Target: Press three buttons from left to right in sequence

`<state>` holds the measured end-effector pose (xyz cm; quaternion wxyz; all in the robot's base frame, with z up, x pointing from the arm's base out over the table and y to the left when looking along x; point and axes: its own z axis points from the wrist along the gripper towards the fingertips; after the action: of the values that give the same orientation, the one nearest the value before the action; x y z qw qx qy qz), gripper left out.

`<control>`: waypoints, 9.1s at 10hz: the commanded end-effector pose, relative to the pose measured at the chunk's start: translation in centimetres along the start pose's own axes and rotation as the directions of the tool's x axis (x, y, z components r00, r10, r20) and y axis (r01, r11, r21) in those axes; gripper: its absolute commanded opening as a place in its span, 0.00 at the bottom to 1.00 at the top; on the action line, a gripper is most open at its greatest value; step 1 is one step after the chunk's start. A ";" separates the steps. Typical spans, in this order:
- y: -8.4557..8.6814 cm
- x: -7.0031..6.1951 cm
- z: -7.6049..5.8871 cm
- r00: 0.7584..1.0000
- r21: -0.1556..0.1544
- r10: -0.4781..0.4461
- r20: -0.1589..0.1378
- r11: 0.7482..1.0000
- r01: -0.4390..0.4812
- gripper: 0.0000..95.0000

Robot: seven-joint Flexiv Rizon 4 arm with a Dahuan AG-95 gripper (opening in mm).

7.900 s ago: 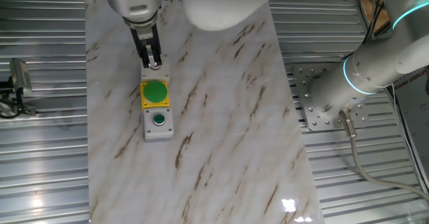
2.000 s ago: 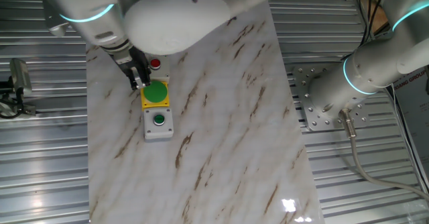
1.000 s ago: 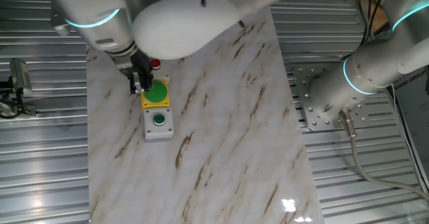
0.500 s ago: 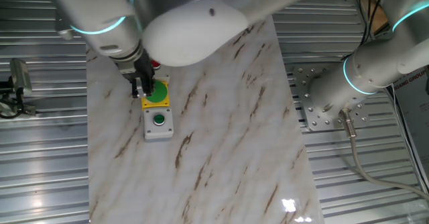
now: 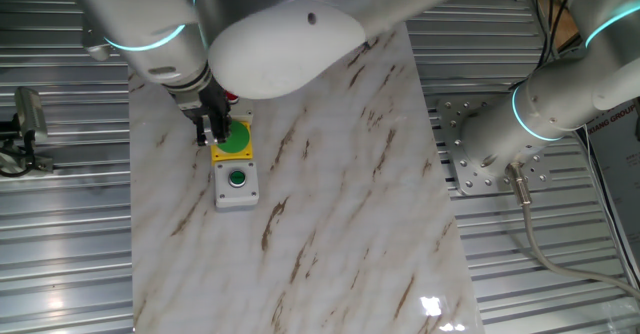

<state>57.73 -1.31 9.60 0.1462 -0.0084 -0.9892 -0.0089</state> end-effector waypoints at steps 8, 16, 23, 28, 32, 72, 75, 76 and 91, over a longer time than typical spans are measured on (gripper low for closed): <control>0.0 -0.2 0.3 1.000 0.004 -0.004 -0.031 1.000 0.004 0.00; 0.9 0.5 -2.2 0.997 -0.045 0.034 -0.072 0.998 -0.037 0.00; 3.9 0.2 -1.7 0.984 -0.040 0.175 -0.037 0.984 -0.176 0.00; 5.2 -0.4 -1.7 0.975 -0.045 0.222 -0.005 0.974 -0.222 0.00; 6.2 -1.2 -1.6 0.977 -0.043 0.208 0.040 0.977 -0.207 0.00; 7.3 -1.3 -0.6 0.944 0.081 -0.330 -0.023 0.940 0.331 0.00; 7.5 -1.3 -0.8 0.963 0.113 -0.268 0.000 0.957 0.266 0.00; 7.5 -1.3 -0.8 0.967 0.111 -0.254 0.018 0.962 0.250 0.00; 7.3 -1.5 -0.8 0.948 0.095 -0.310 0.065 0.948 0.304 0.00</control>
<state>59.50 5.96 9.92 0.1161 0.1563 -0.9808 0.0084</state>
